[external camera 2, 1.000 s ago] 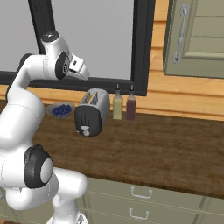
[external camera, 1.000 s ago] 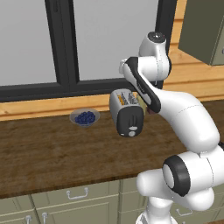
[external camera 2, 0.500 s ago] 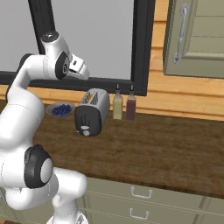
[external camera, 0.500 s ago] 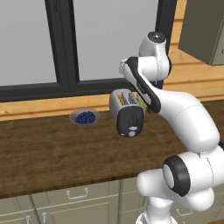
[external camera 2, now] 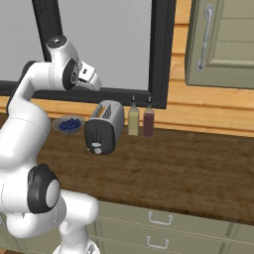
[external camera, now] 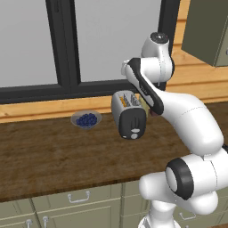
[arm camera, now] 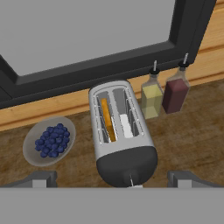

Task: Start the toaster. Once the lever pops up, take the bread to the plate on the dining counter.

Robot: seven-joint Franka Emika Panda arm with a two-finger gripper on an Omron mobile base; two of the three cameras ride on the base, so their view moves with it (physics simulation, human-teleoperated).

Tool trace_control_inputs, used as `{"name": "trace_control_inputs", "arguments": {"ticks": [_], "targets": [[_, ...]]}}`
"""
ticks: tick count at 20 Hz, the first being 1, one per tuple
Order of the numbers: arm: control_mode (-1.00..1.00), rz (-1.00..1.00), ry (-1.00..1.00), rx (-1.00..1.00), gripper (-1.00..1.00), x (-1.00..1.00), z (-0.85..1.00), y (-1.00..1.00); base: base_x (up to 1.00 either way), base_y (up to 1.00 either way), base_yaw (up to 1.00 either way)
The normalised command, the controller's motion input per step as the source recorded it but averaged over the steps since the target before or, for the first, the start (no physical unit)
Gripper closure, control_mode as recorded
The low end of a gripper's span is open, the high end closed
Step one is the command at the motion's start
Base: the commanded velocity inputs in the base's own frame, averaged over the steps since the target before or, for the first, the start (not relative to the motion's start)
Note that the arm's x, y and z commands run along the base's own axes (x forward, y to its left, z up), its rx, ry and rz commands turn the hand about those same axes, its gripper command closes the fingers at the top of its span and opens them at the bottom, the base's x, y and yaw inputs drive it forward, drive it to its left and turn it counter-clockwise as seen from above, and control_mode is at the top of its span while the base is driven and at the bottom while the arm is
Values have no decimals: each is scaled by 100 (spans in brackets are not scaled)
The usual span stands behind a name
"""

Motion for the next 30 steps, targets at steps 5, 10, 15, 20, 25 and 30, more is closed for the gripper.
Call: {"name": "trace_control_inputs", "arguments": {"ticks": [5, 10, 15, 20, 25, 30], "targets": [[-100, 0, 0, 0, -100, 0, 0, 0, 0, 0, 0], [-100, 0, 0, 0, -100, 0, 0, 0, 0, 0, 0], [-100, 0, 0, 0, -100, 0, 0, 0, 0, 0, 0], [-100, 0, 0, 0, -100, 0, 0, 0, 0, 0, 0], [-100, 0, 0, 0, -100, 0, 0, 0, 0, 0, 0], [-100, 0, 0, 0, -100, 0, 0, 0, 0, 0, 0]]}}
